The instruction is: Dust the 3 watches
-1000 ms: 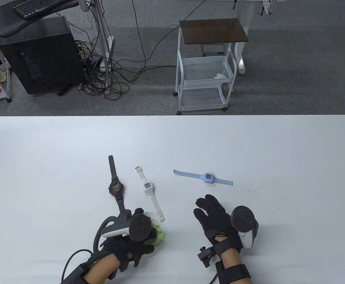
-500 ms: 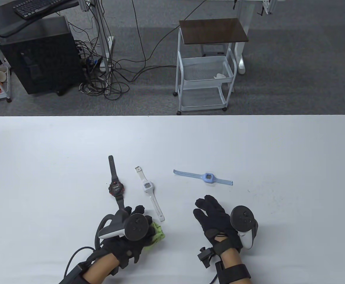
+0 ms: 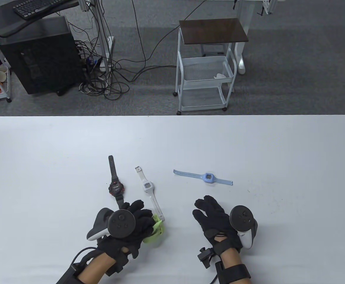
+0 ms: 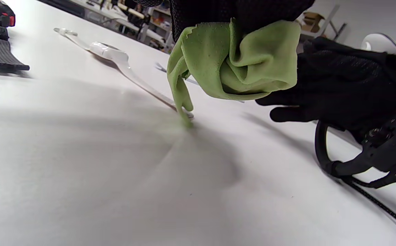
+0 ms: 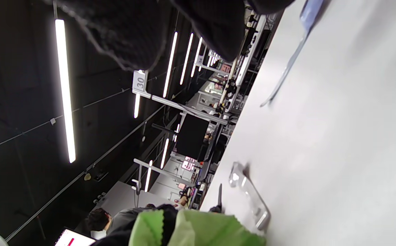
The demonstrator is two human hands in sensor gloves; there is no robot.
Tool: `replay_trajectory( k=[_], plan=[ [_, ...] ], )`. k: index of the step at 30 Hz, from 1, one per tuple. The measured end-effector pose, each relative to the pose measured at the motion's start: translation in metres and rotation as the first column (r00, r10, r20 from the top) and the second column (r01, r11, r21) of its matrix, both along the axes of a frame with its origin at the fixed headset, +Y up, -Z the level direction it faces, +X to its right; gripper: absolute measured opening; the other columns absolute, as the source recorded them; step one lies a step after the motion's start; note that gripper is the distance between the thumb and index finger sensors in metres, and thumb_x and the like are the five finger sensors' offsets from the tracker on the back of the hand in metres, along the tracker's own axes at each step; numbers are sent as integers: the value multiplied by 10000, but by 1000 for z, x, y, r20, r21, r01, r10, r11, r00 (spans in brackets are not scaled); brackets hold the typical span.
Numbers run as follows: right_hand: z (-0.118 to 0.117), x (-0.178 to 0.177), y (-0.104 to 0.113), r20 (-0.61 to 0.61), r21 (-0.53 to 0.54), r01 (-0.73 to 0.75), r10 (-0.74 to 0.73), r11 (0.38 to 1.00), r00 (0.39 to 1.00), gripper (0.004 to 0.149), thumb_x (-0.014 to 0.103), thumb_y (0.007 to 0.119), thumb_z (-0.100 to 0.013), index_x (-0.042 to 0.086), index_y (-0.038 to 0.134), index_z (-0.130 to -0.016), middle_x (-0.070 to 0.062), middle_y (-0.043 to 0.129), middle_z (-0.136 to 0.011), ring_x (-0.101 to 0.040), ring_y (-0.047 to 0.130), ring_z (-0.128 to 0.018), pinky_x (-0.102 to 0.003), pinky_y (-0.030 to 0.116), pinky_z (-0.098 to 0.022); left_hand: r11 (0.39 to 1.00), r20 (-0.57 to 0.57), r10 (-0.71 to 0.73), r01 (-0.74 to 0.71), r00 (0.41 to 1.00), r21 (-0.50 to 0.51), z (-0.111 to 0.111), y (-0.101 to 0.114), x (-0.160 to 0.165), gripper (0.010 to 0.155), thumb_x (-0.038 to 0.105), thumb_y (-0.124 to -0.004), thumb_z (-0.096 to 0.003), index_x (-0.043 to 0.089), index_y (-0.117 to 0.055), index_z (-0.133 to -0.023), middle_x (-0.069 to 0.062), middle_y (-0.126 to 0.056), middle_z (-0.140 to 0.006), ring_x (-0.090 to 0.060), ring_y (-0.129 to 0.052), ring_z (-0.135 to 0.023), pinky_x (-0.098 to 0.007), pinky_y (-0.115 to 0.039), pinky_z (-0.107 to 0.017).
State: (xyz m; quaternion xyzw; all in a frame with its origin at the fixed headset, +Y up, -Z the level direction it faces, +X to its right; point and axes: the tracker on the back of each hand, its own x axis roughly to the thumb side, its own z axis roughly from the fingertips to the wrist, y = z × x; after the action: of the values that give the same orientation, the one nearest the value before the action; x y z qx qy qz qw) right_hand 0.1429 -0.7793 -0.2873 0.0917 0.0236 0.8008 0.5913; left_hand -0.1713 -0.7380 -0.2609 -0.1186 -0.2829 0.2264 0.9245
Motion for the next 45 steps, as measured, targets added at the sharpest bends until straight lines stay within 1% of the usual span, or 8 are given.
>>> replay_trajectory(
  k=[6,14,18,24,29,37,41,45],
  plan=[
    [0,-1,0,-7,4,-3,3,1000,1000,689,477,796,-434,16,681,-933,-337,395,-1045,-632,350,-889,-796,210,-525,992,-2,127,-127,992,26,3,9,-4,444,433,-669,-602,187,-714,-970,-17,-609,-1131,-428,-371,-1139,-682,-265,-759],
    [-3,0,5,-4,58,-30,31,998,1000,706,474,824,-427,27,659,-948,-332,406,-1048,-626,367,-892,-802,204,-526,944,-30,327,-328,945,-29,1,14,-14,446,440,-664,-607,176,-719,-963,-26,-617,-1122,-432,-374,-1135,-687,-263,-753],
    [-8,1,12,13,130,-104,103,986,995,705,470,835,-424,33,660,-949,-329,422,-1046,-624,385,-891,-803,214,-526,912,-45,408,-409,912,-18,1,19,-20,447,438,-660,-609,173,-713,-965,-28,-614,-1121,-433,-373,-1134,-689,-261,-752],
    [-24,-5,24,17,182,-282,284,942,959,705,458,855,-414,34,668,-946,-327,460,-1038,-620,424,-881,-800,236,-532,888,-49,458,-460,887,-27,1,23,-24,449,440,-655,-612,176,-703,-972,-28,-600,-1128,-434,-371,-1135,-694,-260,-750],
    [-49,-19,34,-12,199,-448,460,871,888,708,435,876,-399,0,691,-926,-308,532,-1024,-603,482,-877,-778,254,-560,890,-43,454,-455,890,-17,2,24,-23,449,441,-653,-613,181,-697,-975,-30,-592,-1131,-433,-365,-1136,-694,-257,-749],
    [-106,-57,46,-83,195,-689,712,698,698,682,401,897,-380,20,719,-917,-280,580,-1017,-573,526,-881,-759,263,-589,887,-46,460,-461,887,-26,1,24,-24,449,432,-640,-615,179,-680,-984,-34,-576,-1139,-434,-359,-1137,-698,-254,-747],
    [-130,-70,41,-180,137,-747,758,651,627,686,386,899,-376,33,704,-931,-263,567,-1029,-557,516,-895,-757,242,-603,882,-50,469,-471,882,-23,1,26,-25,449,423,-626,-613,177,-672,-985,-37,-569,-1140,-435,-353,-1138,-699,-252,-747],
    [-153,-77,33,-176,98,-794,796,599,579,659,371,903,-373,55,727,-925,-248,607,-1016,-539,555,-884,-755,240,-608,874,-62,484,-486,873,-18,-1,27,-29,450,422,-624,-612,173,-672,-984,-37,-569,-1137,-432,-350,-1139,-698,-251,-747]
  ],
)
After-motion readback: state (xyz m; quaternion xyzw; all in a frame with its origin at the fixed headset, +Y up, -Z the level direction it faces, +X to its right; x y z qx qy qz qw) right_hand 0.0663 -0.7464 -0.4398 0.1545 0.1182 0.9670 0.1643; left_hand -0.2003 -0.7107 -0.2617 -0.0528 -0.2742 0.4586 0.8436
